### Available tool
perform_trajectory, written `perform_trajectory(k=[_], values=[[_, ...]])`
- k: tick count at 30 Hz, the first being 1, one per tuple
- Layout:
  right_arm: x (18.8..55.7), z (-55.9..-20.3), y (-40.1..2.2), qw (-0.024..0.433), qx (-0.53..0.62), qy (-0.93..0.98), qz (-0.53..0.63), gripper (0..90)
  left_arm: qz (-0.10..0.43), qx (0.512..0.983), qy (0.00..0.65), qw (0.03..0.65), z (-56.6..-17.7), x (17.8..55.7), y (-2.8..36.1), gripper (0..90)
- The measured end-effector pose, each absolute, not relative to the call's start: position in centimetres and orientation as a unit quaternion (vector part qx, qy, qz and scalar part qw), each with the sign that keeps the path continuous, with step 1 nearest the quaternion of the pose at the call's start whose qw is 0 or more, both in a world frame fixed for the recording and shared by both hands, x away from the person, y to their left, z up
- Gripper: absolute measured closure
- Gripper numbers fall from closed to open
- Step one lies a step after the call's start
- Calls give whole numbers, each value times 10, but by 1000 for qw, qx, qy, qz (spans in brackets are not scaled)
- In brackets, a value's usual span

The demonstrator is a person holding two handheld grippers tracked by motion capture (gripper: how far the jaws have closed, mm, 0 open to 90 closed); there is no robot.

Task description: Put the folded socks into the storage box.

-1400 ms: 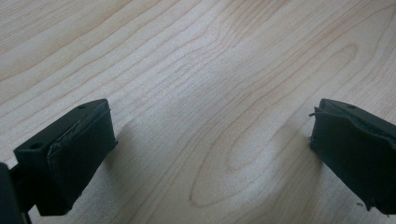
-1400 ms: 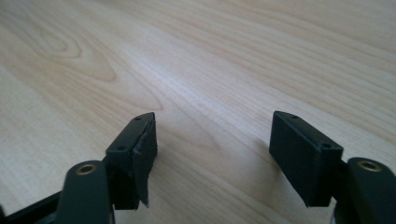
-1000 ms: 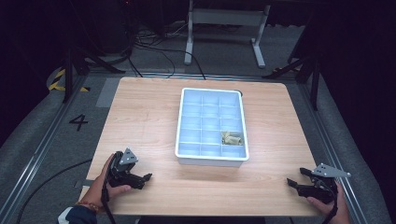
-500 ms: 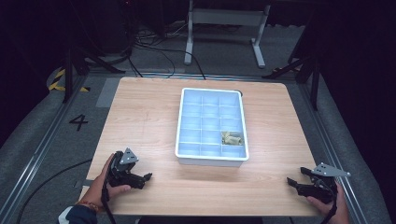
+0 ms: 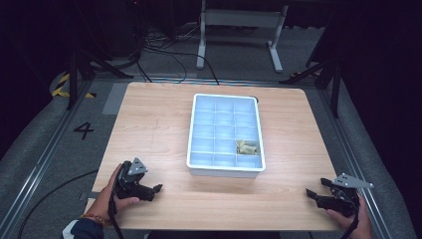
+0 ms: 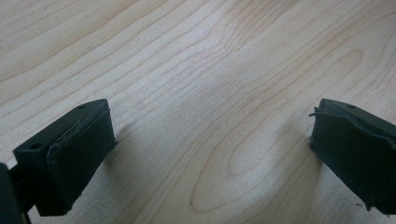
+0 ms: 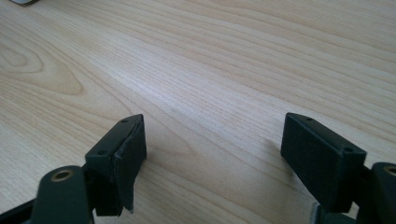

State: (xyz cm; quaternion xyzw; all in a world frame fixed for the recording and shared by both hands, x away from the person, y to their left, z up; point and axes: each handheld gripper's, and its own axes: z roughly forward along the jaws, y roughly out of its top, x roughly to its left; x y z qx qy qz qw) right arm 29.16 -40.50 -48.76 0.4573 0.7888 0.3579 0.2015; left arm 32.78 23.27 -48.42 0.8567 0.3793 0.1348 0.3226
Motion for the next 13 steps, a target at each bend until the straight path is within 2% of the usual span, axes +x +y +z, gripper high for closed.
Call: perform_trajectory(k=[13], values=[[292,-488,-405,203,460,787,357,227,133,856,381,323,-484,328,232,0]])
